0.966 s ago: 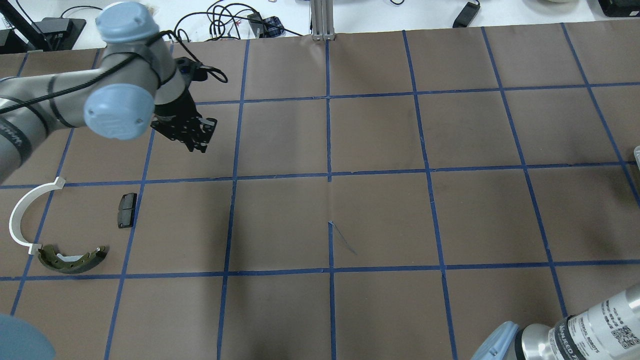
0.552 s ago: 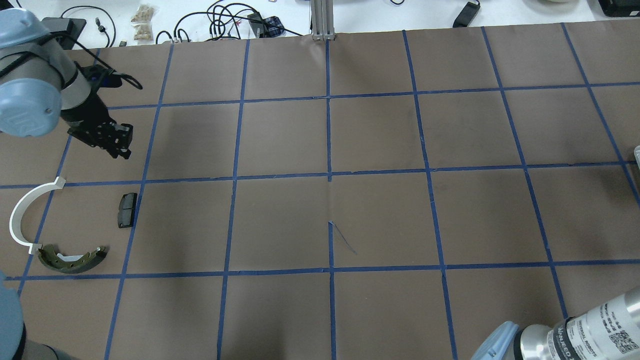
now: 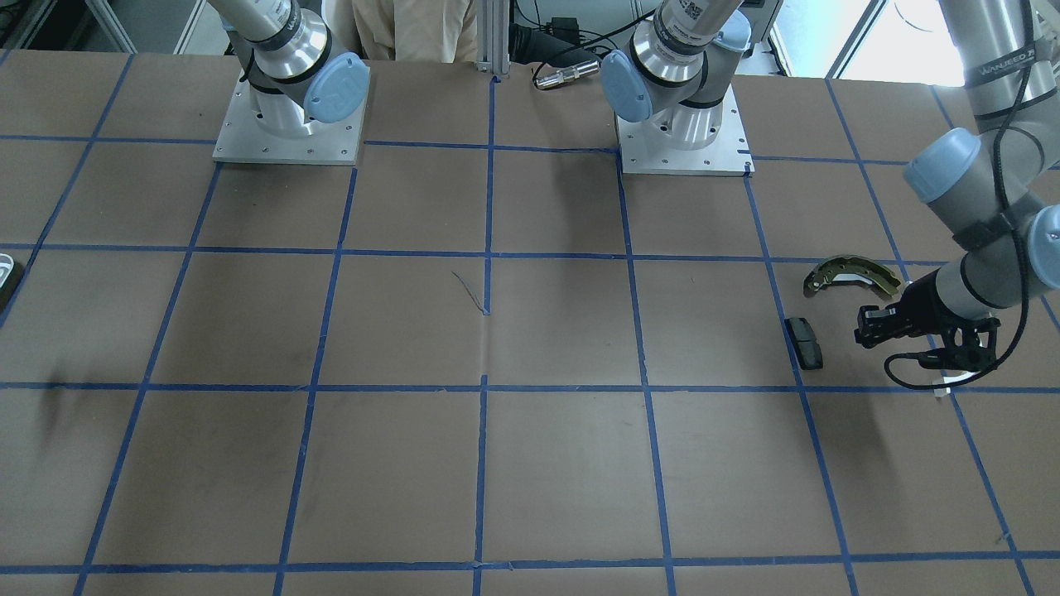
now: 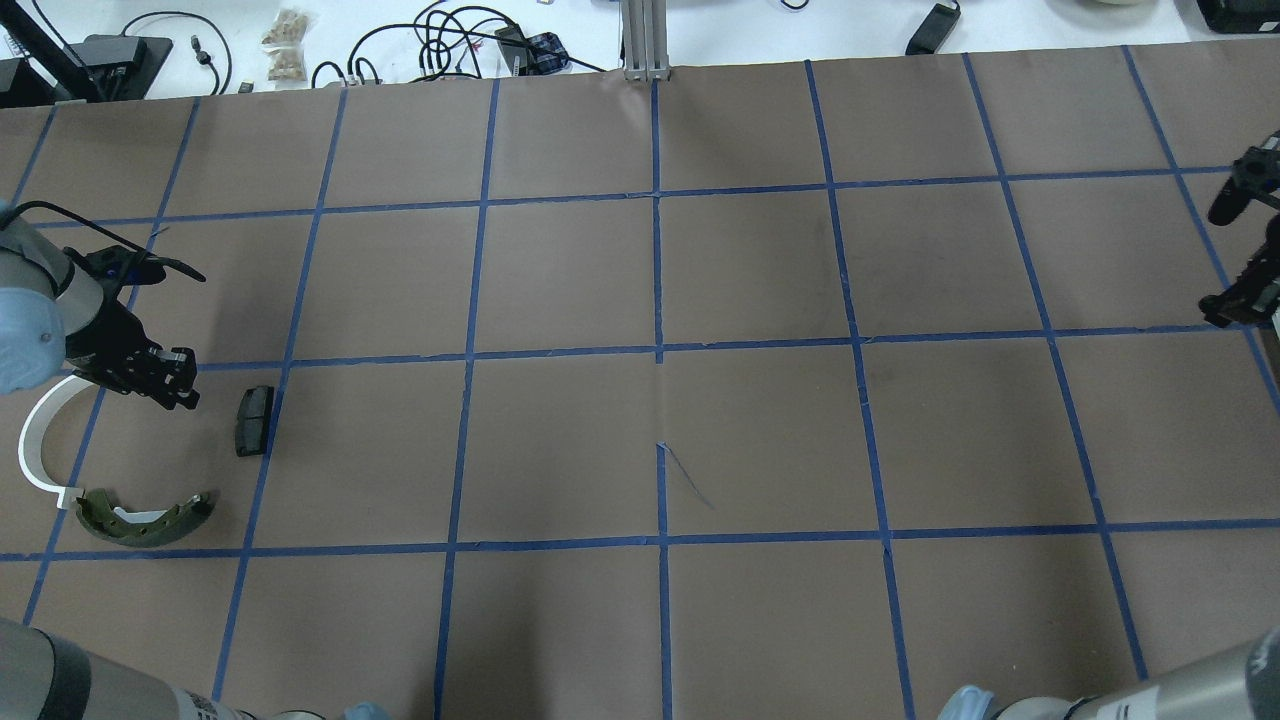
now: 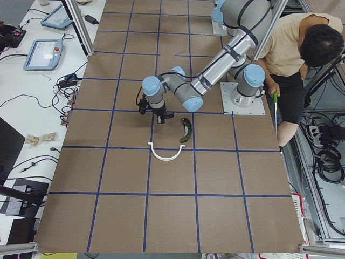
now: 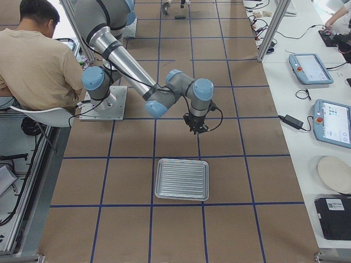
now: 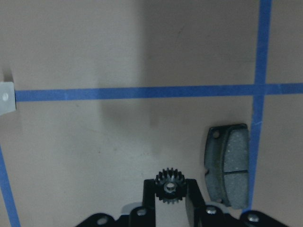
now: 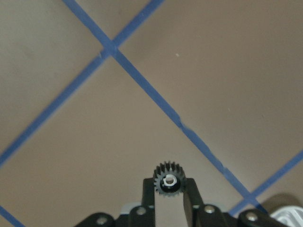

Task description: Place bearing gear from tray to pile

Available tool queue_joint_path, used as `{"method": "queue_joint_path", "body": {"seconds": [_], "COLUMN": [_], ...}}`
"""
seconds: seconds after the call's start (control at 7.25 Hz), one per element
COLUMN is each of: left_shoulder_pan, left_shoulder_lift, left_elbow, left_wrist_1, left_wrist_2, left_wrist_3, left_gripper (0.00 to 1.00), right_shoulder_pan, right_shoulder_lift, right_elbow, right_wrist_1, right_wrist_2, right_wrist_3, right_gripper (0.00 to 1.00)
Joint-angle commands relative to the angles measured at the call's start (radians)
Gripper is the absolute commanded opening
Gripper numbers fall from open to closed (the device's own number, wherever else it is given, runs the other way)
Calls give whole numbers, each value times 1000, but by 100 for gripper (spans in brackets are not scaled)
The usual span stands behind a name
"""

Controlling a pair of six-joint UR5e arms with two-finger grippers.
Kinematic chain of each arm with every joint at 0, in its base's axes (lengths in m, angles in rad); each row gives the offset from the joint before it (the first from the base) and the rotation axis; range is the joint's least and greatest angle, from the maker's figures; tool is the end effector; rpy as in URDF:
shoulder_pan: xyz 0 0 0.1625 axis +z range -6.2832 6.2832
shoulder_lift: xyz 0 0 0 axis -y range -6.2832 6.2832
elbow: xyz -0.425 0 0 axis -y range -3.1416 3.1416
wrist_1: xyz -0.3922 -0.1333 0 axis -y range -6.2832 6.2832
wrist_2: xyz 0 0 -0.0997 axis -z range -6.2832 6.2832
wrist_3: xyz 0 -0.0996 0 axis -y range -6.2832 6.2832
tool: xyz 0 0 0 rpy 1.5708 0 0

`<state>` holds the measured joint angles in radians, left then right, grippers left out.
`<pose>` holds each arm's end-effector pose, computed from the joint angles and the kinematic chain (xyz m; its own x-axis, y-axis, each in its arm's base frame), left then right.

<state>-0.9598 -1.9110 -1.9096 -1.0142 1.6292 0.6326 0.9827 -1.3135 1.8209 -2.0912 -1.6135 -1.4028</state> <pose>0.2018 -0.5104 0.2060 -0.9994 0.0235 0.0255 0.0267 0.9908 0.1327 -0.1988 -0.5308 0.2847 -0.6859 -0.7275 0.0200 -0.7265 0.6860 0.0399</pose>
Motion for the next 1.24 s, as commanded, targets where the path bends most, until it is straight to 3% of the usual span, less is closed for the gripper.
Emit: {"method": "queue_joint_path", "body": {"seconds": [0.0,0.14,0.69,0.83,1.1], "left_shoulder_pan": [19,42,44,33,26], "left_shoulder_lift": [0,3,23,24,18], "left_elbow": [-20,-20,-16,-5,44], "left_wrist_1": [20,10,9,11,-12], "left_wrist_2": [4,4,101,95,38], "left_wrist_3": [21,22,85,85,76], "left_gripper": [33,99,100,100,100], "right_shoulder_pan": [196,288,696,791,971], "right_shoulder_lift": [-68,-94,-130,-103,17], "right_elbow": [56,87,116,116,94], "right_wrist_1": [11,19,0,-9,-142], "right_wrist_2": [10,12,12,20,20], "right_wrist_3": [305,453,1192,1392,1677], "right_gripper": [0,0,0,0,0]}}
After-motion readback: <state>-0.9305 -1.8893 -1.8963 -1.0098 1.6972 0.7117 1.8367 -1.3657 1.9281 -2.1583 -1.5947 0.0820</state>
